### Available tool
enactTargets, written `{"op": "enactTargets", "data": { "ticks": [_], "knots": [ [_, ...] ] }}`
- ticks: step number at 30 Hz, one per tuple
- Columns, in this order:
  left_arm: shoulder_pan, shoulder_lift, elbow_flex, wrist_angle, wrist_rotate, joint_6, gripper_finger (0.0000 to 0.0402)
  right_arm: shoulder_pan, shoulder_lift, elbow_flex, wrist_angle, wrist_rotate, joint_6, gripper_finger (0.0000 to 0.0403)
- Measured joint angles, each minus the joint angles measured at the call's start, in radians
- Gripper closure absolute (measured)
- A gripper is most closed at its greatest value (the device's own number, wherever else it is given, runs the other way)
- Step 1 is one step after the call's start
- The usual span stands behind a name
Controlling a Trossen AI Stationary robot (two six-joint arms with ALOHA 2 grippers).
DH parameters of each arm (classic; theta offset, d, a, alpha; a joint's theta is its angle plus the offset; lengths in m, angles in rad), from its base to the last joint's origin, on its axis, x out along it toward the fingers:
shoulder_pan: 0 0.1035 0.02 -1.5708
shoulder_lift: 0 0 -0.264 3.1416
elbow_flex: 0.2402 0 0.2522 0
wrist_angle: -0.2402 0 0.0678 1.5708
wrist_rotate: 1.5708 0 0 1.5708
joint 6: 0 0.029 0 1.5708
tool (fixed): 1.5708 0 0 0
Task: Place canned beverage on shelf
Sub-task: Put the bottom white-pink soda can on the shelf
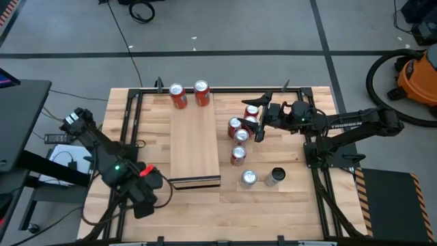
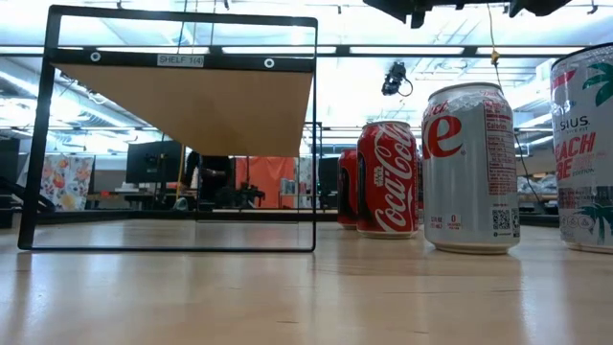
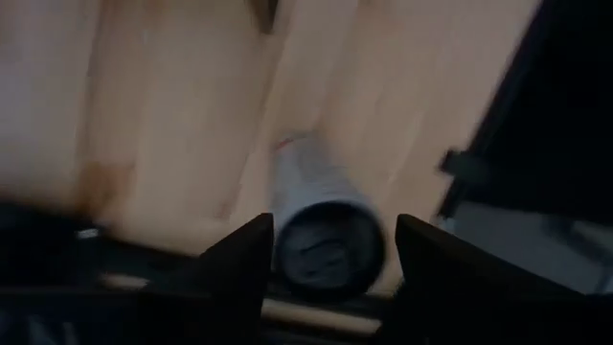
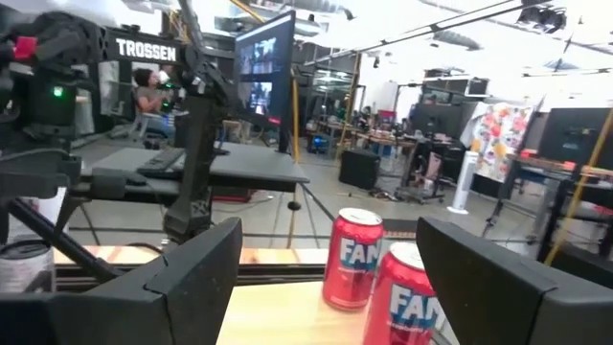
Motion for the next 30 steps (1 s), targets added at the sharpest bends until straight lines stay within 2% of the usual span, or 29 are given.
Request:
{"op": "enactTargets", "data": {
  "ticks": [6,15,18,22,26,30],
  "knots": [
    [-0.055,-0.003,0.028,0.028,-0.174,-0.088,0.0202,0.004,0.0,0.0,0.012,-0.051,0.004,0.008],
    [-0.058,-0.002,0.016,0.094,-0.184,-0.106,0.0214,0.017,0.0,0.0,0.012,-0.058,0.008,0.008],
    [-0.052,-0.002,0.016,0.084,-0.174,-0.137,0.0197,0.027,0.0,0.0,0.005,-0.058,0.008,0.008],
    [-0.064,0.006,0.016,0.075,-0.167,-0.143,0.0149,0.035,0.0,0.0,0.006,-0.058,0.008,0.008],
    [-0.073,0.037,0.016,0.025,-0.157,-0.033,0.0102,0.035,0.0,0.0,0.004,-0.058,0.012,0.008],
    [-0.072,0.067,0.018,0.035,-0.151,0.035,0.0091,0.035,0.0,0.0,-0.003,-0.058,0.016,0.008]
  ]
}}
